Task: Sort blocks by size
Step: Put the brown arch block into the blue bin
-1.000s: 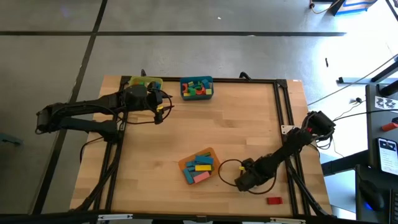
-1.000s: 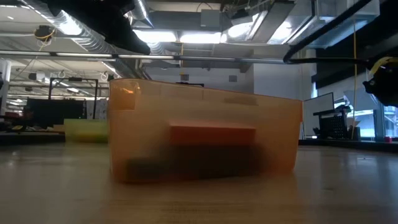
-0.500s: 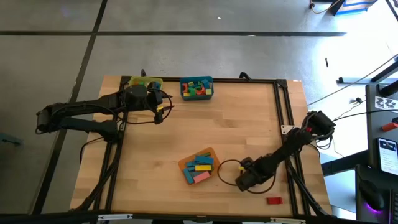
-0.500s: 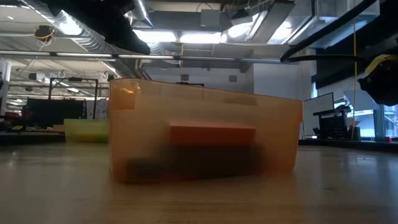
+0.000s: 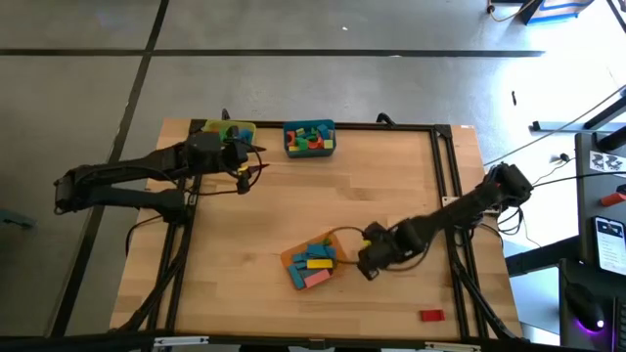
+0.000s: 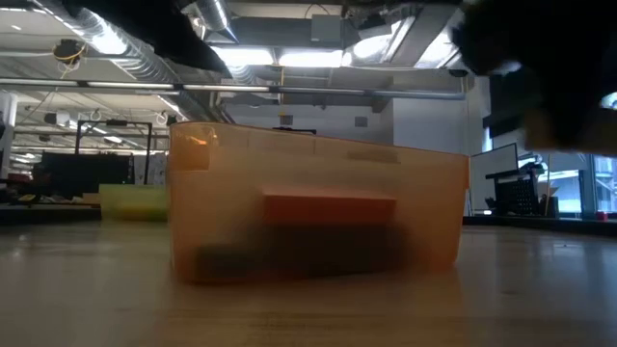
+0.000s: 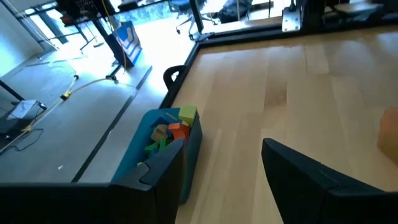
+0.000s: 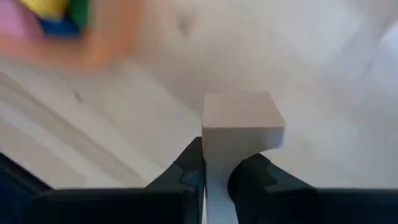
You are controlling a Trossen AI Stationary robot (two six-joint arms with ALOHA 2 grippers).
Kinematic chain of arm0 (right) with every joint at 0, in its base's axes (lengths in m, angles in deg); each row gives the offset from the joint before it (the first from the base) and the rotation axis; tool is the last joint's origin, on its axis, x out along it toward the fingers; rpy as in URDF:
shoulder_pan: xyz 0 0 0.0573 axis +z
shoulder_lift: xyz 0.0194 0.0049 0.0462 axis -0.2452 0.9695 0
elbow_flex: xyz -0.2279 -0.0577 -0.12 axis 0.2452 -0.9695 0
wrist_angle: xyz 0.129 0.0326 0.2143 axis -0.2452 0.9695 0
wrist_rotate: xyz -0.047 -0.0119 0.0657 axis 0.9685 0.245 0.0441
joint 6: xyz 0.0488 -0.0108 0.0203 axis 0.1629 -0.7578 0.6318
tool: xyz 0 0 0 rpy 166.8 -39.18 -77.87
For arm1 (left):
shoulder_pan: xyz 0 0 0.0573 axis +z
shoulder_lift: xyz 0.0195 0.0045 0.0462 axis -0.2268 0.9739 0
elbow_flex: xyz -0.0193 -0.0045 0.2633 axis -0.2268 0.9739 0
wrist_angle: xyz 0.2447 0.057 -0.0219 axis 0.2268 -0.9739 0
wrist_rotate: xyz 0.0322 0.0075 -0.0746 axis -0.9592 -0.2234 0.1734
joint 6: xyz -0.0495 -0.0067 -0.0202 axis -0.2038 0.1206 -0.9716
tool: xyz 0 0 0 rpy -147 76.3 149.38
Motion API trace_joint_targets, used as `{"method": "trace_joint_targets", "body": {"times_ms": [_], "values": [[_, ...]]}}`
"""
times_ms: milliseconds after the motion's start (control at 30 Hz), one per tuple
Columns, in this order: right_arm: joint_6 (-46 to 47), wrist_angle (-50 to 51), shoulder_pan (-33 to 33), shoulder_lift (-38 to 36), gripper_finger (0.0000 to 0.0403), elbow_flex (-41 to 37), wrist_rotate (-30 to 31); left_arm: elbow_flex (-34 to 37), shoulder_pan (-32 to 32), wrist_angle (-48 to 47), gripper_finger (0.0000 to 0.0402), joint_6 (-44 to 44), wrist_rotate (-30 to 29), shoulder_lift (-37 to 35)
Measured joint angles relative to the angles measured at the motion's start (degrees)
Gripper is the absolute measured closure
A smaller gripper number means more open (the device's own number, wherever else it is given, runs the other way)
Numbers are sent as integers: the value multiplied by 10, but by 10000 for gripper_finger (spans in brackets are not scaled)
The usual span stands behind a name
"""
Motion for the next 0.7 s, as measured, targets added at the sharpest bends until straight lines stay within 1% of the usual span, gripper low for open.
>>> {"method": "trace_joint_targets", "body": {"times_ms": [100,267,500,700], "values": [[-68,26,-38,-5,351,33,43,0,0,-16,205,0,0,-19],[-203,28,-113,-5,350,77,103,0,0,-33,205,-4,0,-38],[-366,-15,-212,-5,348,90,149,0,0,-38,205,-8,0,-47],[-475,-95,-287,-5,347,90,159,0,0,-33,205,-12,0,-47]]}}
